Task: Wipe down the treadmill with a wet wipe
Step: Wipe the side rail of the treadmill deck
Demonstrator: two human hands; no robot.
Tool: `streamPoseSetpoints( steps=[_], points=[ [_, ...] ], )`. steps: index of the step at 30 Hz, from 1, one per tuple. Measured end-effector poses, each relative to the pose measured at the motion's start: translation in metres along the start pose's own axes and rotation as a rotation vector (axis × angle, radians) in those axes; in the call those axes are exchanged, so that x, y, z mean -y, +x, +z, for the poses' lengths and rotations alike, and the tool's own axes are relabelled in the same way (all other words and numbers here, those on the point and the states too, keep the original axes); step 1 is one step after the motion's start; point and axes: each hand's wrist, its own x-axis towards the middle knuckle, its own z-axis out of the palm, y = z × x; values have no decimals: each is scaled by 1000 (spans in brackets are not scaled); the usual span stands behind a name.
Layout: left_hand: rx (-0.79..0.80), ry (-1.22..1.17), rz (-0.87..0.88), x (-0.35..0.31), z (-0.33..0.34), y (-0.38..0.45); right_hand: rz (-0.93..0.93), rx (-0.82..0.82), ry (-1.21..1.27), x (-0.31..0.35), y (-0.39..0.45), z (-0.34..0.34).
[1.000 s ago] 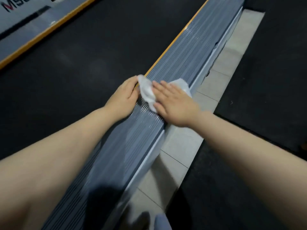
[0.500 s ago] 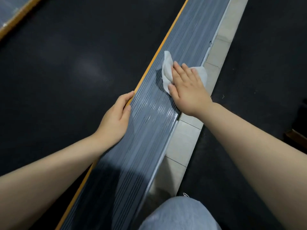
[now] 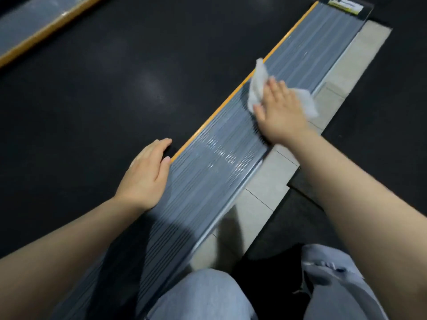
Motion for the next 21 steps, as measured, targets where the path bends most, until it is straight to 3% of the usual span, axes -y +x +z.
streamPoseSetpoints(
  steps=[2, 4, 9, 11, 18, 20, 21],
  points=[
    [-34, 36, 21, -4, 1, -3, 155, 17, 3, -27, 35, -12],
    [-50, 76, 62, -8, 1, -5, 96, -6, -3, -21, 42, -10],
    [-11, 37, 1, -14, 2, -9, -782, 41, -14, 25, -43, 18],
    [-62, 52, -20, -14, 2, -8, -876, 69, -58, 14, -37, 13],
    [-151, 255, -22, -73, 7, 28, -199, 20, -47, -110, 132, -38],
    [-161, 244, -33, -104, 22, 54, -131, 28, -36, -111, 149, -41],
    [-150, 241, -23, -120, 32, 69, -186, 21, -40, -101, 143, -38]
  ],
)
